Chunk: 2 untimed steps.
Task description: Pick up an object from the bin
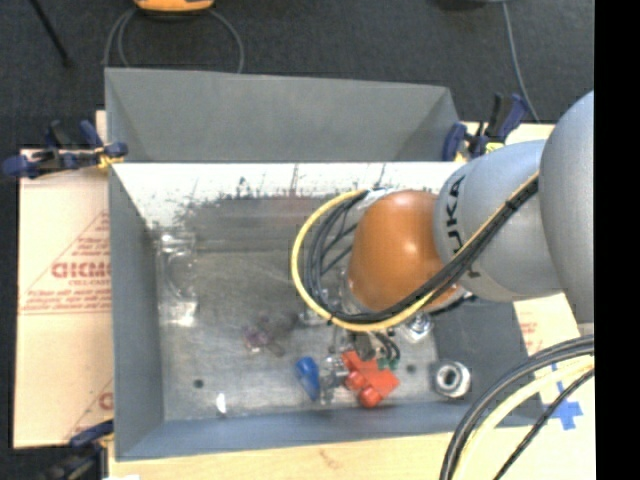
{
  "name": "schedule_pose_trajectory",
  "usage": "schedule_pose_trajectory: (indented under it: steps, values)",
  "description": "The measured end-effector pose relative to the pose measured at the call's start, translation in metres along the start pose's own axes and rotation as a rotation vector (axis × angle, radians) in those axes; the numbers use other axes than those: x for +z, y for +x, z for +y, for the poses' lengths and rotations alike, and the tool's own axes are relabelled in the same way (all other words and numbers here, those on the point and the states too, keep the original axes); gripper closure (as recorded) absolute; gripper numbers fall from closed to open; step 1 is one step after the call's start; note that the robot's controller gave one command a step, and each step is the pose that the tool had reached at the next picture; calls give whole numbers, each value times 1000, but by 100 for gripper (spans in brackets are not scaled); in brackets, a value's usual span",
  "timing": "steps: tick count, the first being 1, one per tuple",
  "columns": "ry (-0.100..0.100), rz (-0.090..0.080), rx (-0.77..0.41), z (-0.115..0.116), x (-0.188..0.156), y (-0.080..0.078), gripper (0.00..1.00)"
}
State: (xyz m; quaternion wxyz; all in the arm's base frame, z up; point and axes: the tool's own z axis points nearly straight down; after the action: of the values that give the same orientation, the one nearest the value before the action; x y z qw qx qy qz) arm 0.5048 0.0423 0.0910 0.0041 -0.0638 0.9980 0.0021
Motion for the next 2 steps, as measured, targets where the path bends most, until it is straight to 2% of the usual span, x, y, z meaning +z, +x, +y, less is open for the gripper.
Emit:
schedule_pose_trajectory:
  steps: [1, 2]
  values:
    - [1, -3, 3, -1, -1, -1, 100]
    - [5, -2, -254, 16, -157, 14, 100]
